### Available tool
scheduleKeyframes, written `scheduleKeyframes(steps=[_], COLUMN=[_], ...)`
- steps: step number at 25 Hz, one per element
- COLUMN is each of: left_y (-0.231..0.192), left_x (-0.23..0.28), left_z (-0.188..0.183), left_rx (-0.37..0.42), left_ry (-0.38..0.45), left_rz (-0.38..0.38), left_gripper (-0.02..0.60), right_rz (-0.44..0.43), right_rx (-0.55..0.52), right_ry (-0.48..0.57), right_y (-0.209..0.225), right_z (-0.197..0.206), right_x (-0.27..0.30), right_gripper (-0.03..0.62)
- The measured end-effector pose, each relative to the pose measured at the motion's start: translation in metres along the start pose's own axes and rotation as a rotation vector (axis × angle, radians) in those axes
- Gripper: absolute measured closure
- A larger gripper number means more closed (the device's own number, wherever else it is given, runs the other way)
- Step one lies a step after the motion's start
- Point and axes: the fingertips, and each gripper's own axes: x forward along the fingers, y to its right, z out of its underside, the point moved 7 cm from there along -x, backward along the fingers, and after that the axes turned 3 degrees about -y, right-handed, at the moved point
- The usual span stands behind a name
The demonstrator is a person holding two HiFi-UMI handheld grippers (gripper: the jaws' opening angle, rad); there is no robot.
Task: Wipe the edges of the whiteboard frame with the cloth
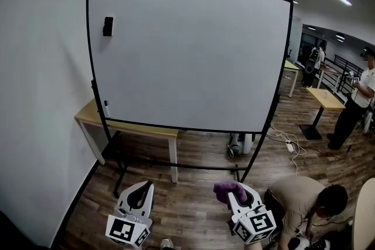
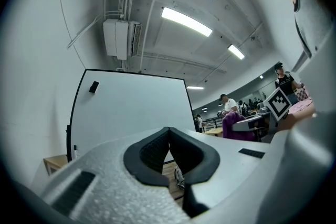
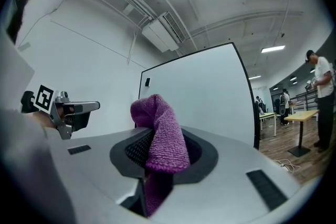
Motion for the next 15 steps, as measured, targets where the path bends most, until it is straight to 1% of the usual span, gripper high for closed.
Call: scheduleKeyframes(steps=[8,15], left_y=[0.003,0.0053], left_x=[-0.0014,0.0073], left_z=[0.0024,0.0001], left_rx=[0.0,0.005], left_ry=[-0.005,-0.005], left_rz=[-0.006,0.0], left_gripper=[0.565,0.565], right_rz=[-0.005,0.0], right_rx=[0.001,0.012], right_ry=[0.004,0.007], right_y=[0.0021,0.0085], right_z=[0.0023,0.0013], right_x=[-0.0033,-0.0026], right_gripper=[0.514,0.514])
